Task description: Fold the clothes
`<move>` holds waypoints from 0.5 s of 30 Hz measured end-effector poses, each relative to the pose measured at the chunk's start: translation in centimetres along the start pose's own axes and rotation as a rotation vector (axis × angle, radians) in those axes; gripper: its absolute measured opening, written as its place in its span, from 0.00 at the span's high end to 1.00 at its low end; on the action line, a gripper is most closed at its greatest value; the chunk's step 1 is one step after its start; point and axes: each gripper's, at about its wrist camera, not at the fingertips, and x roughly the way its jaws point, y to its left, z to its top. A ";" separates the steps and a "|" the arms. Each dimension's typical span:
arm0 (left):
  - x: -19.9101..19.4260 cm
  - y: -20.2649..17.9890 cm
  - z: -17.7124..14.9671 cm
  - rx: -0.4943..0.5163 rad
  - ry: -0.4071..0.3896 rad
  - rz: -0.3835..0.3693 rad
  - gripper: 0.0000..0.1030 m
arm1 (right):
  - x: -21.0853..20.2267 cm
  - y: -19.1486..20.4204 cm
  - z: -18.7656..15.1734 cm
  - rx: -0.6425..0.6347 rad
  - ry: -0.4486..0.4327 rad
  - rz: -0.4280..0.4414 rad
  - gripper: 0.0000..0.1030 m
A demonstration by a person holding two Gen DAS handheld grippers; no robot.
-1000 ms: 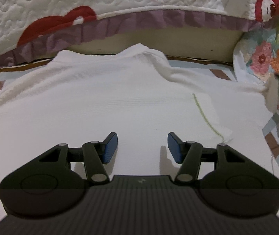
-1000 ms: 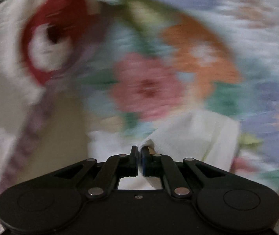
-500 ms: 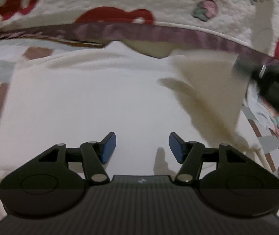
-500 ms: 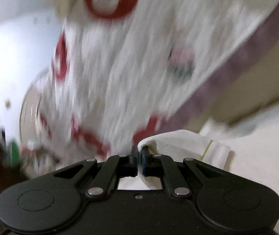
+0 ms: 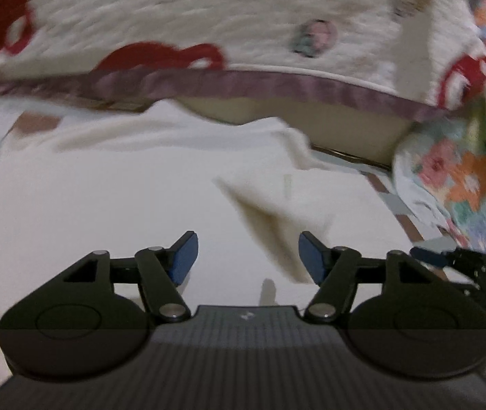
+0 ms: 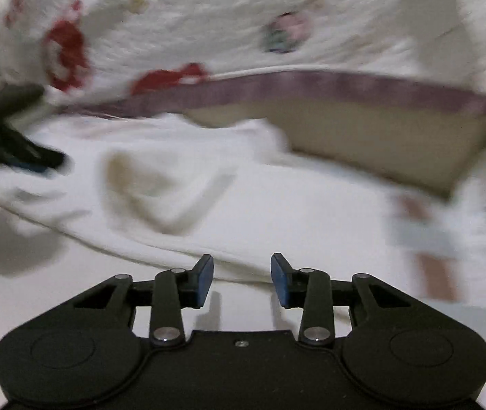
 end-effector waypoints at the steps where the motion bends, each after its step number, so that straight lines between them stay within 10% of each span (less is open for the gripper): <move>1: 0.4 -0.8 0.1 0.031 -0.002 -0.005 0.37 | 0.1 -0.8 -0.4 0.000 0.022 -0.047 0.59; 7: 5.7 -4.3 0.1 0.222 0.202 0.125 0.27 | 0.8 -5.1 -2.4 0.073 0.138 -0.188 0.62; 15: 8.2 -3.3 1.0 0.154 0.114 0.122 0.32 | 3.5 -7.2 -2.1 0.263 0.100 -0.128 0.62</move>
